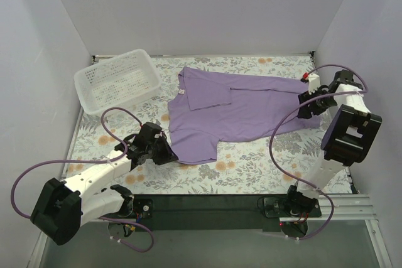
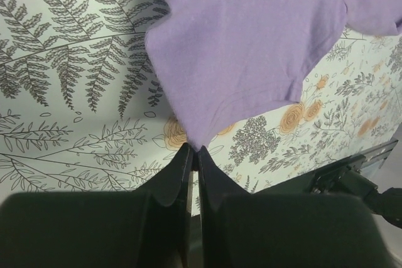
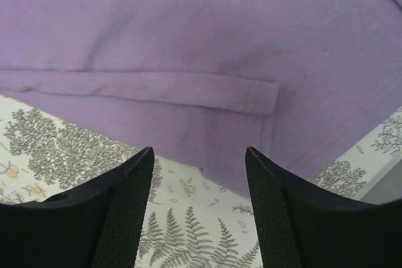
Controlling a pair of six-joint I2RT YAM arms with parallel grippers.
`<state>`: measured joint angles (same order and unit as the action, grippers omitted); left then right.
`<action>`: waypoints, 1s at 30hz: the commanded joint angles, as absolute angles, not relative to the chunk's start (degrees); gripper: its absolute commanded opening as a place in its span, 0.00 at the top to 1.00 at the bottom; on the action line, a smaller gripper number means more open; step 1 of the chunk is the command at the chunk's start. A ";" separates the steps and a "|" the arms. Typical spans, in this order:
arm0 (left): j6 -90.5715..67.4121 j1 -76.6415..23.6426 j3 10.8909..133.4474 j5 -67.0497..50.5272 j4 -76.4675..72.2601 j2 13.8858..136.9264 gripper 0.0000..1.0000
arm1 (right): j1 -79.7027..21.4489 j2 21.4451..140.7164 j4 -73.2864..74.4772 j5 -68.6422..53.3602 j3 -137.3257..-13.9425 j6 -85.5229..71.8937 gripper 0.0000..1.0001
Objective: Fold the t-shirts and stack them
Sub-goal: Fold the tshirt
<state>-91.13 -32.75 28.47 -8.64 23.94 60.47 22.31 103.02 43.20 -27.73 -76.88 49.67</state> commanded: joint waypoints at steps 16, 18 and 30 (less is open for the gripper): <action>-88.42 -32.96 28.48 -11.51 21.36 60.64 1.00 | 22.32 119.62 46.06 -24.34 -95.01 34.63 0.41; -88.42 -33.05 28.56 -11.51 21.44 60.30 1.00 | 22.32 120.23 45.79 -24.79 -94.92 34.28 0.41; -88.95 -32.96 28.83 -11.43 21.80 59.41 1.00 | 23.11 119.62 45.26 -26.98 -92.20 33.93 0.66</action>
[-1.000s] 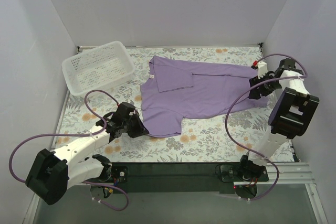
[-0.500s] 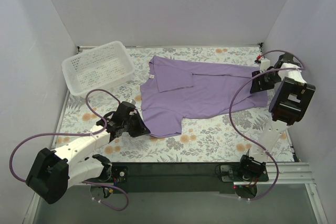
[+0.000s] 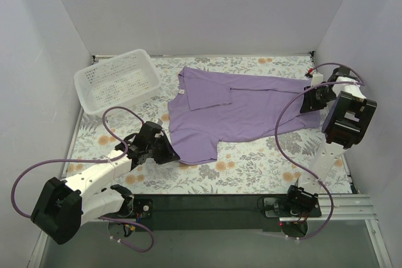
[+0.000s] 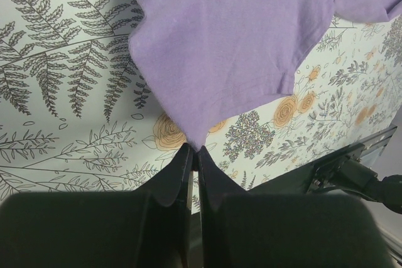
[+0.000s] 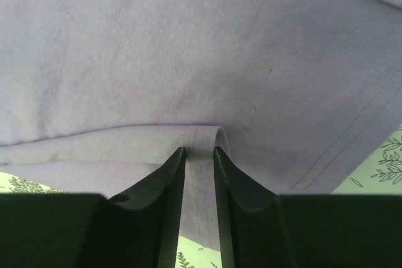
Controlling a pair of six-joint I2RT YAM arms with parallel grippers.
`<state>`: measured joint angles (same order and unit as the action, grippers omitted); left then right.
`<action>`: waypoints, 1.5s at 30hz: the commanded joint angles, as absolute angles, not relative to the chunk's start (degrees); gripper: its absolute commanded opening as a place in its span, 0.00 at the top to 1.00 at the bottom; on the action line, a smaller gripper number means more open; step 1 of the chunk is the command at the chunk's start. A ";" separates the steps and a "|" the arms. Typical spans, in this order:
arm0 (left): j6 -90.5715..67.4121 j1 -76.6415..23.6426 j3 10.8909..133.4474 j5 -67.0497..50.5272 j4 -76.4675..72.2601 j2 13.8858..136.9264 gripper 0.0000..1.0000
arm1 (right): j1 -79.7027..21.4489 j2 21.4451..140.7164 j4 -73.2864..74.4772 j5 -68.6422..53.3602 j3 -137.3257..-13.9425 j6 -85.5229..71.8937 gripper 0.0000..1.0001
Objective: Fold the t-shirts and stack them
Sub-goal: Fold the tshirt
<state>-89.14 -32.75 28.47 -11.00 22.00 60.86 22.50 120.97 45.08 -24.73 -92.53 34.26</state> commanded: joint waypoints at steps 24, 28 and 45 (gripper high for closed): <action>-91.05 -32.96 32.16 -7.56 27.68 51.24 1.00 | 29.79 90.99 41.31 -30.15 -71.03 39.81 0.99; -91.93 -32.96 33.48 -7.47 28.12 50.01 1.00 | 34.18 86.49 41.31 -31.11 -68.30 42.53 0.99; -97.29 -32.96 37.27 -11.05 32.52 43.15 1.00 | 43.86 79.45 41.84 -37.00 -53.18 54.22 0.99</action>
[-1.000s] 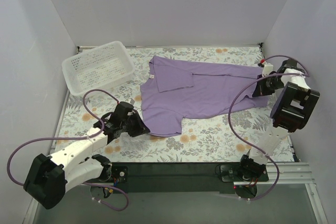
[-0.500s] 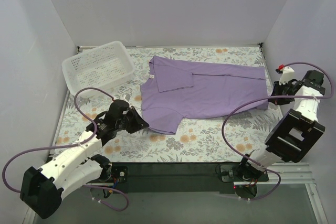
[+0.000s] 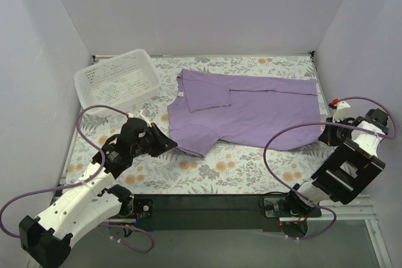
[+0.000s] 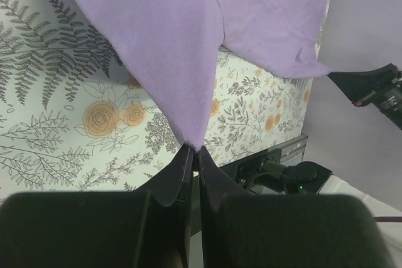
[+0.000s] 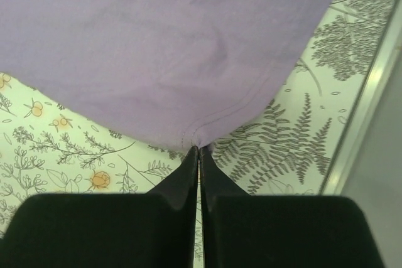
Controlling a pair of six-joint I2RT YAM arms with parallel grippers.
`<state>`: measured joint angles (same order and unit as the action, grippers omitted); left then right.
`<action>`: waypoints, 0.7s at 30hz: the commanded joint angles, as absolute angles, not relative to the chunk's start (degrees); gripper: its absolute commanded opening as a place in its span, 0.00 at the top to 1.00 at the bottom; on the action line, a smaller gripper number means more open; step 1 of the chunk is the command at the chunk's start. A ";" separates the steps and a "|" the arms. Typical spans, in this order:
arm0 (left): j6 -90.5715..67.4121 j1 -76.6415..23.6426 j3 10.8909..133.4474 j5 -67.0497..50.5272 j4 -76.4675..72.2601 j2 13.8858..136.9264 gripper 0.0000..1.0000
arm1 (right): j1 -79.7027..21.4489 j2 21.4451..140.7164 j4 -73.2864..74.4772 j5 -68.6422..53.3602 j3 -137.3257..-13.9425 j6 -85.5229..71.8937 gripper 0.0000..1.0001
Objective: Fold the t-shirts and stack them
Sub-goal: Fold the tshirt
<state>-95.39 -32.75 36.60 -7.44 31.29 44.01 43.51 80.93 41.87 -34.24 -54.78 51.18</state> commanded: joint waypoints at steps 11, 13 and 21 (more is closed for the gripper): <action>-96.16 -33.05 36.65 -10.82 33.13 49.56 1.00 | 43.77 82.35 41.84 -40.60 -57.03 53.18 0.99; -95.45 -32.96 36.65 -10.11 33.31 51.75 1.00 | 43.77 82.79 41.75 -41.30 -58.88 52.82 0.99; -91.67 -32.26 38.40 -8.44 32.17 59.32 1.00 | 41.67 87.27 41.84 -42.71 -63.98 49.84 0.99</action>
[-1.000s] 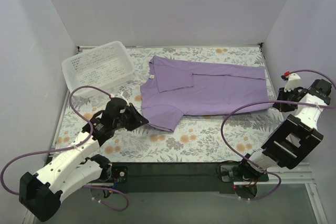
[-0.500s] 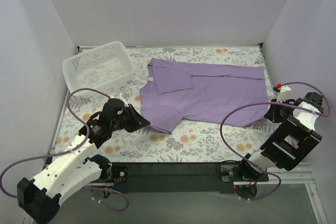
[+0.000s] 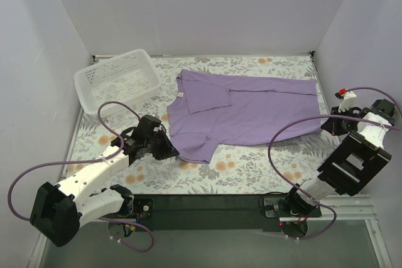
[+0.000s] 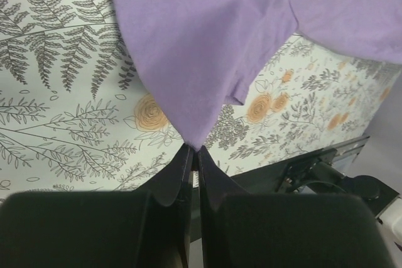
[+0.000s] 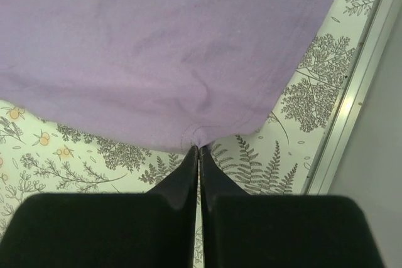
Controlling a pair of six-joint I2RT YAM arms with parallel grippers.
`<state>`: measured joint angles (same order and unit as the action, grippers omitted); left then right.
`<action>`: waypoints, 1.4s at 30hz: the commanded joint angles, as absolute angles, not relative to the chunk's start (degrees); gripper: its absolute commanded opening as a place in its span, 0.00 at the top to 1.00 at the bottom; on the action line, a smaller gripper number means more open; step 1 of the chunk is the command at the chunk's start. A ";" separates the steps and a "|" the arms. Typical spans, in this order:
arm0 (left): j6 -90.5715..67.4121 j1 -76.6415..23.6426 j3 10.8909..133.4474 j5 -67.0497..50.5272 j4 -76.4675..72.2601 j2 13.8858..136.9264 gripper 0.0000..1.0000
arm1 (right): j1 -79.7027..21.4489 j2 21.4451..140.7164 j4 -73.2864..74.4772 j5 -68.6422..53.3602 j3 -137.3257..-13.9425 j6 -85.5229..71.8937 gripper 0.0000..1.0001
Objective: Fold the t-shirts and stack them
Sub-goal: Fold the tshirt
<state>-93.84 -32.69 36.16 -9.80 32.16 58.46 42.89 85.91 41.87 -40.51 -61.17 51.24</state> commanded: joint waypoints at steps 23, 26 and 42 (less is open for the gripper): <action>-85.26 -31.38 38.84 -15.91 44.46 57.66 0.73 | 38.94 88.95 41.22 -37.80 -62.93 52.46 0.96; -83.33 -31.29 43.40 -15.12 46.49 56.25 0.67 | 39.02 86.58 41.49 -35.69 -61.62 53.87 0.83; -56.43 -31.38 47.90 -4.40 28.92 37.89 0.11 | 3.03 71.90 55.01 -46.39 -53.18 78.03 0.27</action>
<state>-63.86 -31.46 49.10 -7.07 34.28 39.81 13.43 74.50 47.18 -36.97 -54.54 66.15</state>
